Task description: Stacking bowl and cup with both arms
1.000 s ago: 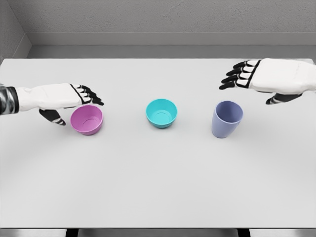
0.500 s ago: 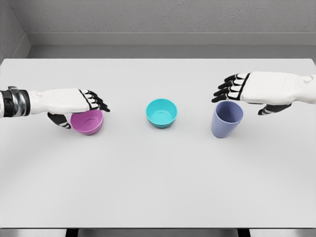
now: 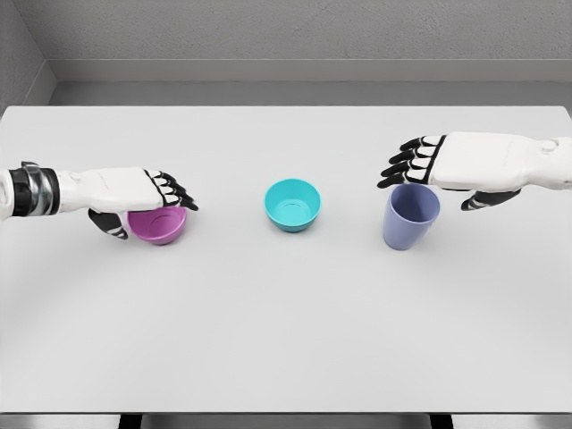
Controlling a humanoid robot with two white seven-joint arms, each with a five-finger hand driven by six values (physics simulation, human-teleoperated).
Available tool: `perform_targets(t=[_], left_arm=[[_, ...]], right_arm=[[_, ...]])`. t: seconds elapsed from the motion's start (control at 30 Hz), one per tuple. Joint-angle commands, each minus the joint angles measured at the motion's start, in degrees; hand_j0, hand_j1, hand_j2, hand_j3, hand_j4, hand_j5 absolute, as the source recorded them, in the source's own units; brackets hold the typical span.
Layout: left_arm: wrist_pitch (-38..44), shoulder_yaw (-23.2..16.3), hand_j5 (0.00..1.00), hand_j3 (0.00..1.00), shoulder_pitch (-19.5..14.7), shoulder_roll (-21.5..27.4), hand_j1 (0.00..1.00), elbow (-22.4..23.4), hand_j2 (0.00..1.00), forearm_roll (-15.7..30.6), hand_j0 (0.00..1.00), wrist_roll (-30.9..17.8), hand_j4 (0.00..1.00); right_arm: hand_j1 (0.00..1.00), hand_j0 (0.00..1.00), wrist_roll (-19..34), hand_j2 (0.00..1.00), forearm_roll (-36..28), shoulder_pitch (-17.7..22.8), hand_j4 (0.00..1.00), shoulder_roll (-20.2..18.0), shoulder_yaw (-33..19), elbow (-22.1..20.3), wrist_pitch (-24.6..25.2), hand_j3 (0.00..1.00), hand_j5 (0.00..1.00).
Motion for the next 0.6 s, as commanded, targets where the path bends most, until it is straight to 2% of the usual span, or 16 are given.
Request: perform_targets(t=[0.0,0.17,0.3,0.57], left_arm=[[0.14,-0.01,1.00,1.00,0.00,-0.08,1.00,0.48,1.00,0.18,1.00,0.02,1.00],[0.14,-0.01,1.00,1.00,-0.09,-0.52,1.00,1.97,1.00,-0.61,1.00,0.02,1.00],[0.14,-0.10,1.00,1.00,-0.09,-2.01,1.00,2.06,1.00,-1.31,1.00,0.02,1.00],[0.14,-0.10,1.00,1.00,-0.09,-2.10,1.00,2.85,1.00,-1.31,1.00,0.02,1.00]], right_arm=[[1.00,1.00,-0.03,1.00,0.89,0.00,1.00,0.36,-0.03,0.20,0.15,1.00,1.00],[1.00,1.00,-0.03,1.00,1.06,0.00,1.00,1.06,0.06,0.90,0.15,1.00,1.00],[1.00,1.00,-0.03,1.00,2.73,0.00,1.00,2.20,1.02,3.19,0.15,1.00,1.00],[1.00,1.00,-0.03,1.00,2.82,-0.09,1.00,2.64,1.11,3.19,0.15,1.00,1.00]])
